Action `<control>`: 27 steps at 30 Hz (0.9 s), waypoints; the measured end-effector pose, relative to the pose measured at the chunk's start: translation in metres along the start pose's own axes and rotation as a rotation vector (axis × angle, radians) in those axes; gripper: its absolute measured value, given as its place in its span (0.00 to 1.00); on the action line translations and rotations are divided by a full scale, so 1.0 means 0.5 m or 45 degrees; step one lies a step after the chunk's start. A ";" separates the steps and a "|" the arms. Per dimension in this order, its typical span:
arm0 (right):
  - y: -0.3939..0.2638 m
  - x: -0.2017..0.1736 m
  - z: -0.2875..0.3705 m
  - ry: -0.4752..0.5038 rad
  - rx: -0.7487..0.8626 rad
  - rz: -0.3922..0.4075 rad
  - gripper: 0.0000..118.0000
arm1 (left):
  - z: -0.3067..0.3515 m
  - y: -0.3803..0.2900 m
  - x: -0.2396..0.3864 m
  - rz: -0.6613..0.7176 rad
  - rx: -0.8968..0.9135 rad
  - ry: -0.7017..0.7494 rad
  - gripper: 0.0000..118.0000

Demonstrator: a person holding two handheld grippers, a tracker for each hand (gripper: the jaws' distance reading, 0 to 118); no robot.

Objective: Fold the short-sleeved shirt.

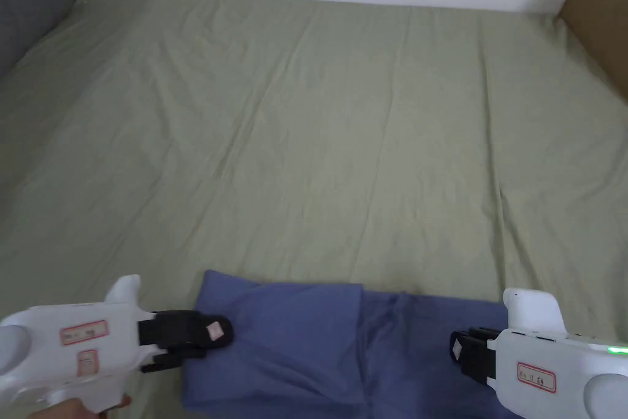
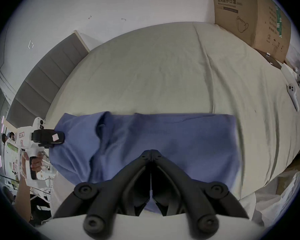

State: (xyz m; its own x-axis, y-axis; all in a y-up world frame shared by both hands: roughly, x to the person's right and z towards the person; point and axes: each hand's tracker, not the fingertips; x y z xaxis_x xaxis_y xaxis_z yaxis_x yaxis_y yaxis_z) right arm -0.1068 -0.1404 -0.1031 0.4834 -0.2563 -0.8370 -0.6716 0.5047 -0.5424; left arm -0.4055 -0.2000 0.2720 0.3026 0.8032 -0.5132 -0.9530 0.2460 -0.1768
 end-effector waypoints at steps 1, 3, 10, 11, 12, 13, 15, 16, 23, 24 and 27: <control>-0.001 0.002 0.001 -0.001 0.001 -0.003 0.00 | 0.029 0.009 -0.009 0.004 0.032 0.037 0.07; -0.002 0.005 0.003 0.000 0.004 -0.012 0.00 | 0.084 0.024 -0.024 0.012 0.081 0.093 0.07; -0.011 0.011 0.004 0.015 0.003 -0.040 0.00 | 0.183 0.042 0.022 -0.001 0.191 0.220 0.07; -0.012 0.014 0.006 0.022 0.004 -0.049 0.00 | 0.186 0.041 0.037 -0.020 0.193 0.214 0.07; -0.015 0.016 0.008 0.030 0.006 -0.053 0.00 | 0.183 0.038 0.058 -0.041 0.195 0.210 0.07; -0.016 0.017 0.010 0.033 0.008 -0.055 0.00 | 0.177 0.035 0.086 -0.086 0.190 0.209 0.07; -0.018 0.021 0.015 0.030 0.013 -0.050 0.00 | 0.167 0.030 0.137 -0.144 0.186 0.218 0.07; -0.019 0.024 0.018 0.028 0.015 -0.049 0.00 | 0.158 0.028 0.167 -0.156 0.182 0.225 0.07; -0.025 0.066 0.034 0.047 0.037 -0.123 0.00 | 0.031 -0.011 0.355 -0.319 0.091 0.088 0.07; -0.026 0.070 0.036 0.045 0.040 -0.126 0.00 | 0.002 -0.020 0.376 -0.378 0.039 0.078 0.07; -0.031 0.090 0.046 0.037 0.052 -0.143 0.00 | -0.102 -0.049 0.410 -0.466 -0.082 0.092 0.07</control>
State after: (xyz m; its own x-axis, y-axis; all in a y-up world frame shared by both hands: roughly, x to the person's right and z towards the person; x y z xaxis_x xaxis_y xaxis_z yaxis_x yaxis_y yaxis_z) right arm -0.0616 -0.1409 -0.1308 0.5370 -0.3367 -0.7734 -0.5906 0.5047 -0.6297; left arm -0.3193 -0.0692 0.1285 0.6255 0.6275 -0.4636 -0.7793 0.4734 -0.4107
